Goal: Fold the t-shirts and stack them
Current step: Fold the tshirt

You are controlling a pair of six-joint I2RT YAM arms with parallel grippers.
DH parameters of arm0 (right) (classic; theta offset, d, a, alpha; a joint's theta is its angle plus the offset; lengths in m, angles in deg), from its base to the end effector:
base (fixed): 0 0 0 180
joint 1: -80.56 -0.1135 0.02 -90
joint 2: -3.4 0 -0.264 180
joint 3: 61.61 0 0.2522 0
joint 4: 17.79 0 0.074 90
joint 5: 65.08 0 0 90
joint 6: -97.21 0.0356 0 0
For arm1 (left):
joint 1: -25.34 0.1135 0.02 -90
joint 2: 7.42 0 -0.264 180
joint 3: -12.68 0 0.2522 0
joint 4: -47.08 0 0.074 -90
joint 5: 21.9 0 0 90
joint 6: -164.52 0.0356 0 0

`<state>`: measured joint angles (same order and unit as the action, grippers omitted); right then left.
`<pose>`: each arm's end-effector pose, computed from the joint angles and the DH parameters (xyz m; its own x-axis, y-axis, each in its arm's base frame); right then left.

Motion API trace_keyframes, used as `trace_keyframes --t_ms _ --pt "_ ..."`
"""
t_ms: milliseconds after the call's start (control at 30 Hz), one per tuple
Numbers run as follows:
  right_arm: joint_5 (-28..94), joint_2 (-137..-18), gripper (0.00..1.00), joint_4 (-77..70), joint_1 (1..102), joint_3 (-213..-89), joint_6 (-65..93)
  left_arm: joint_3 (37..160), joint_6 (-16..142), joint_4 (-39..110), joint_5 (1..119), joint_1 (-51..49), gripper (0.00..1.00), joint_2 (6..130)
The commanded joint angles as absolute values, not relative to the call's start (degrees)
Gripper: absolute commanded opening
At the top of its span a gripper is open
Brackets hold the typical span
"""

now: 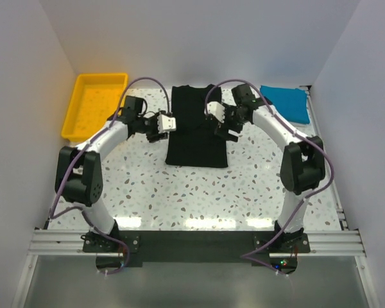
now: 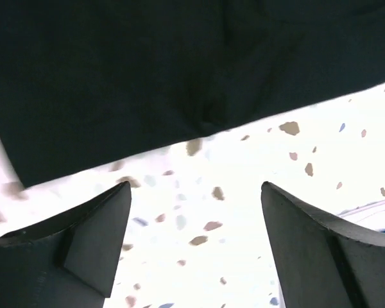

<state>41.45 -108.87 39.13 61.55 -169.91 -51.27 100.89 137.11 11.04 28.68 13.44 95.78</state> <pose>0.3978 0.1478 0.2459 -0.0541 -0.8830 -0.4662 -0.9358 0.2077 -0.2848 0.3747 -0.1021 0.2264 0.1381 0.6717 -0.7278 0.9286 0.1678 0.3310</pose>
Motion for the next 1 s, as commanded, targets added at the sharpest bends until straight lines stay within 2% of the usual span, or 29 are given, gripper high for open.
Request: trace_keyframes --t_ms 0,133,200,333,600,700,800,833,867,900,933,967 --pt "46.6 -99.6 0.86 46.0 58.2 -163.6 -46.8 93.0 135.3 7.3 25.0 9.6 0.59 87.9" --pt "44.0 -94.2 0.80 42.7 53.2 -152.3 -50.0 84.3 141.0 10.3 29.1 5.0 0.59 83.7" --pt "43.5 -93.4 0.73 39.8 51.3 -148.1 -50.2 80.5 142.2 13.3 30.4 2.8 0.59 82.9" --pt "39.8 -95.7 0.66 34.7 49.2 -145.4 -49.4 77.0 144.0 19.9 34.2 1.0 0.59 83.9" --pt "36.4 -100.8 0.59 27.3 48.9 -142.8 -49.1 74.3 146.9 24.3 38.0 0.5 0.58 87.3" --pt "35.0 -102.6 0.52 25.1 48.9 -141.5 -49.8 73.3 147.6 24.9 39.4 0.4 0.55 88.2" --pt "33.7 -103.1 0.38 22.2 48.9 -139.5 -50.9 73.5 148.0 24.0 39.7 0.4 0.42 89.3" --pt "33.3 -103.1 0.31 21.6 48.8 -139.1 -51.0 73.3 148.1 23.7 40.0 0.4 0.30 89.4" --pt "32.9 -103.0 0.26 21.3 48.8 -139.0 -51.0 73.5 148.3 23.6 40.0 0.4 0.25 89.6" --pt "32.7 -102.9 0.20 21.3 48.9 -139.2 -51.0 73.7 147.7 23.0 39.9 0.4 0.19 89.6" --pt "32.6 -102.8 0.00 21.6 48.8 -139.4 -50.9 74.9 146.9 22.8 39.7 0.4 0.11 89.6" --pt "32.5 -102.2 0.00 23.3 48.9 -140.7 -50.4 75.9 144.4 22.3 39.5 0.5 0.07 89.5"
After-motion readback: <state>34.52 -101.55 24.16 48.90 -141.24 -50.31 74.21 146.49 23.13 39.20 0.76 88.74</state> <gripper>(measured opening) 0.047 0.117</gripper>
